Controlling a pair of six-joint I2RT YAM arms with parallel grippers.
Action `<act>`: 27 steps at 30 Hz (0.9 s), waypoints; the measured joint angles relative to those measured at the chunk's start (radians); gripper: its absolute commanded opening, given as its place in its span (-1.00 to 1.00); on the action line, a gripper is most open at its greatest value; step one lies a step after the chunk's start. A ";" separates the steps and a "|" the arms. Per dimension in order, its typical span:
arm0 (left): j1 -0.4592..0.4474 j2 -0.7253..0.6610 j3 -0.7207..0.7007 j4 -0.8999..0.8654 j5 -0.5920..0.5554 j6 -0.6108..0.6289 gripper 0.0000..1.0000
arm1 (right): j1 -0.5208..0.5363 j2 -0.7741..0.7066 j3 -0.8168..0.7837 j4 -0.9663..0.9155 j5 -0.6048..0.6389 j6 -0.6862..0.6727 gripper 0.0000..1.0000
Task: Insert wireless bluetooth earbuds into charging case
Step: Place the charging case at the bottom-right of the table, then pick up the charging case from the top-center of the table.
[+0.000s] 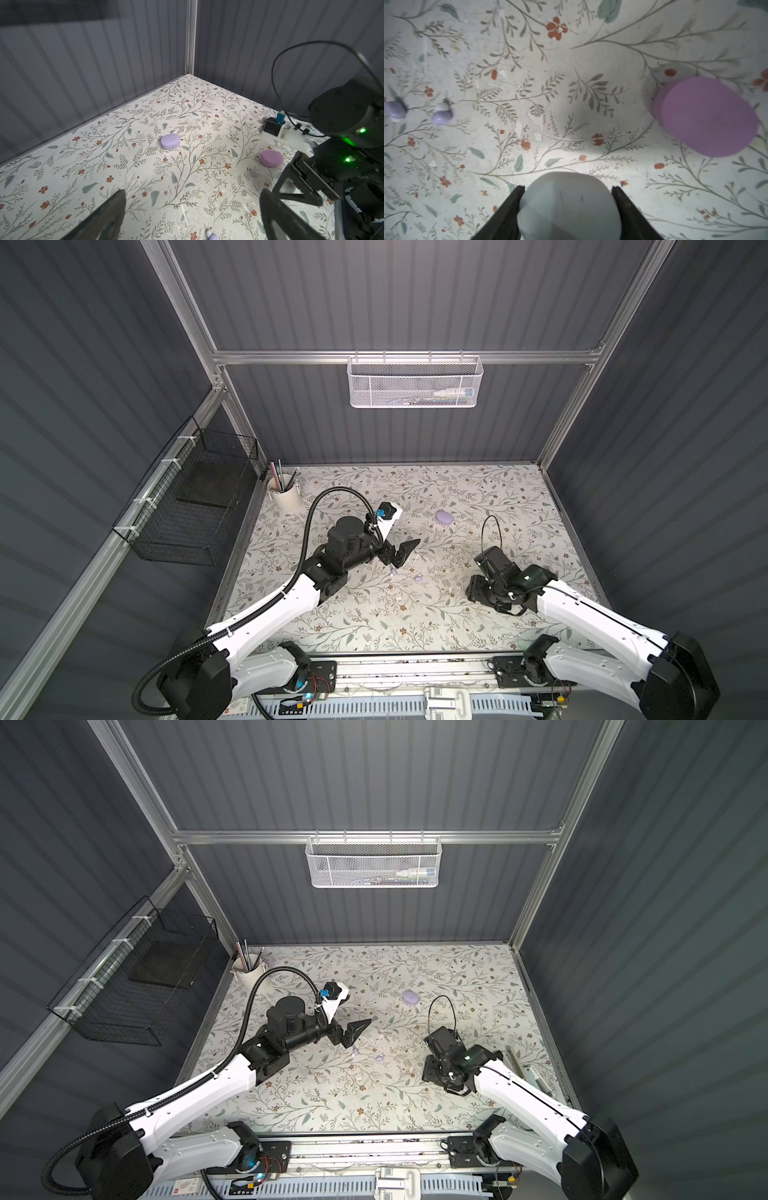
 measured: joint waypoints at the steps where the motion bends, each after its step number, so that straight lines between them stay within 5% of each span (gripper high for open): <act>1: 0.001 0.002 0.000 0.000 0.000 0.000 0.99 | 0.000 0.014 -0.011 0.013 0.004 0.004 0.04; 7: 0.013 0.013 0.000 0.001 0.000 0.000 0.99 | 0.000 0.101 -0.053 0.083 0.025 0.023 0.10; 16: 0.035 0.013 0.000 0.000 -0.001 0.001 0.99 | 0.000 0.138 -0.014 0.041 0.036 0.047 0.81; 22: 0.053 0.015 0.000 -0.021 -0.008 0.004 1.00 | -0.015 0.154 0.195 -0.100 0.038 0.042 0.98; 27: 0.060 0.049 0.007 -0.027 -0.014 0.003 0.99 | -0.099 0.327 0.456 -0.140 0.002 0.021 0.98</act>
